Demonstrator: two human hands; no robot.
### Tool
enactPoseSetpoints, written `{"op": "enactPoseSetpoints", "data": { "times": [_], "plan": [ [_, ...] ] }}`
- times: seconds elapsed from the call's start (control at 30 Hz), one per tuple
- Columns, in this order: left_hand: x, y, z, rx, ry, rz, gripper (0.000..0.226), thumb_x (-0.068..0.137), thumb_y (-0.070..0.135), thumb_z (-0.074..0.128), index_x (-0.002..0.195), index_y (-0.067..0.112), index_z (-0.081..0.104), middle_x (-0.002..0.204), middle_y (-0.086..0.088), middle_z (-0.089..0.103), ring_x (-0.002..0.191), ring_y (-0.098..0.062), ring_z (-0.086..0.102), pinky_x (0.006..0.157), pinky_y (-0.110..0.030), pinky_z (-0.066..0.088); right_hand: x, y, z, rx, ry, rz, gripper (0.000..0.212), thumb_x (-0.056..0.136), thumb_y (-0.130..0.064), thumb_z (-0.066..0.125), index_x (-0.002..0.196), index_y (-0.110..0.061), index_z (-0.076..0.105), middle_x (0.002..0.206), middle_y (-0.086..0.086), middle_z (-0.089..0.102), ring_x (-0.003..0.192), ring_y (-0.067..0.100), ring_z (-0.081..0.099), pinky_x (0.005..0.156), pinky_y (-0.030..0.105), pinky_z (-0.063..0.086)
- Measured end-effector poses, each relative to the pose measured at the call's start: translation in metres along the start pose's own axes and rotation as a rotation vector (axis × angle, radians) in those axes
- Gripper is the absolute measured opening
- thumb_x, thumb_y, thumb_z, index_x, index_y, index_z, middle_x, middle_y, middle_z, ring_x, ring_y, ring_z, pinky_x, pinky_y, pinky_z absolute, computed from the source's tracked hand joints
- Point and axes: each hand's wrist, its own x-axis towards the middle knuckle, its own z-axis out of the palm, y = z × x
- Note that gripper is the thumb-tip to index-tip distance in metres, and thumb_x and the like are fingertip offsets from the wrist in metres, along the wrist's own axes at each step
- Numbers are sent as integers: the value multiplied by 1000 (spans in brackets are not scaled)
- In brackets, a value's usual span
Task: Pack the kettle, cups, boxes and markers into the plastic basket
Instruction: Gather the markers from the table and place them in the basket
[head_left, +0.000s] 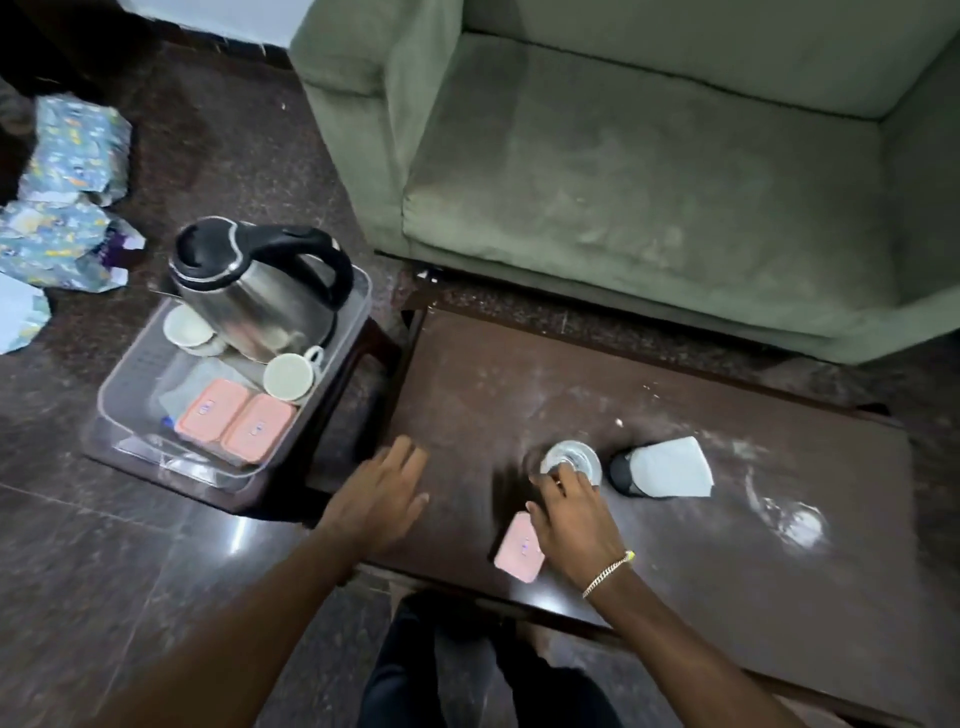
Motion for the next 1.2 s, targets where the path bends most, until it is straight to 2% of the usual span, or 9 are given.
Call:
{"op": "enactPoseSetpoints", "data": {
  "times": [0.13, 0.23, 0.33, 0.43, 0.53, 0.63, 0.77, 0.97, 1.2],
  "plan": [
    [10, 65, 45, -56, -196, 96, 75, 91, 47, 62, 152, 18, 32, 153, -8, 32, 132, -33, 50, 106, -44, 50, -37, 55, 18, 42, -30, 145, 27, 83, -14, 69, 108, -5, 69, 107, 15, 64, 92, 40, 63, 77, 47, 56],
    [19, 103, 71, -31, -277, 186, 95, 81, 41, 74, 157, 21, 22, 160, -4, 28, 135, -31, 47, 108, -45, 49, -59, 85, 39, 131, -81, 324, 27, 88, -20, 64, 112, -10, 65, 109, 12, 61, 97, 37, 62, 81, 42, 52],
    [25, 129, 88, 13, -321, 212, 111, 73, 29, 83, 160, 26, 14, 167, 2, 16, 136, -29, 45, 108, -46, 49, -76, 103, 63, 234, -97, 478, 45, 86, -30, 66, 128, -15, 57, 119, 10, 55, 105, 35, 60, 89, 40, 50],
    [28, 141, 98, 45, -331, 215, 113, 72, 19, 83, 159, 27, 13, 168, 4, 13, 133, -30, 47, 104, -47, 51, -85, 110, 80, 334, -111, 570, 65, 75, -40, 77, 132, -18, 53, 119, 8, 49, 102, 36, 62, 89, 40, 52],
    [29, 145, 103, 44, -331, 203, 112, 74, 17, 83, 159, 27, 12, 167, 4, 14, 132, -29, 46, 103, -46, 50, -87, 113, 94, 446, -159, 567, 92, 60, -47, 89, 137, -21, 46, 122, 6, 42, 102, 35, 62, 95, 40, 51],
    [31, 145, 107, 35, -327, 202, 111, 75, 18, 83, 159, 27, 11, 166, 3, 15, 131, -29, 47, 102, -46, 51, -86, 110, 106, 367, -188, 504, 114, 54, -56, 90, 146, -21, 33, 132, 5, 34, 111, 33, 51, 98, 44, 50],
    [34, 143, 109, 20, -316, 212, 110, 75, 18, 83, 159, 25, 13, 164, 2, 19, 129, -29, 48, 105, -46, 51, -84, 107, 114, 257, -138, 438, 105, 60, -53, 88, 142, -17, 34, 136, 5, 32, 115, 31, 46, 95, 41, 52],
    [35, 140, 113, -23, -301, 238, 101, 77, 14, 78, 159, 23, 19, 159, 2, 25, 123, -29, 50, 106, -44, 51, -84, 108, 112, 265, -104, 410, 88, 64, -47, 85, 134, -15, 42, 133, 4, 34, 113, 30, 46, 93, 39, 52],
    [20, 121, 82, -57, -282, 217, 103, 75, 12, 78, 158, 23, 18, 158, 3, 27, 122, -28, 50, 106, -43, 50, -97, 98, 85, 226, -65, 391, 91, 67, -52, 80, 140, -13, 41, 122, 6, 39, 108, 28, 46, 90, 40, 51]
  ]
}}
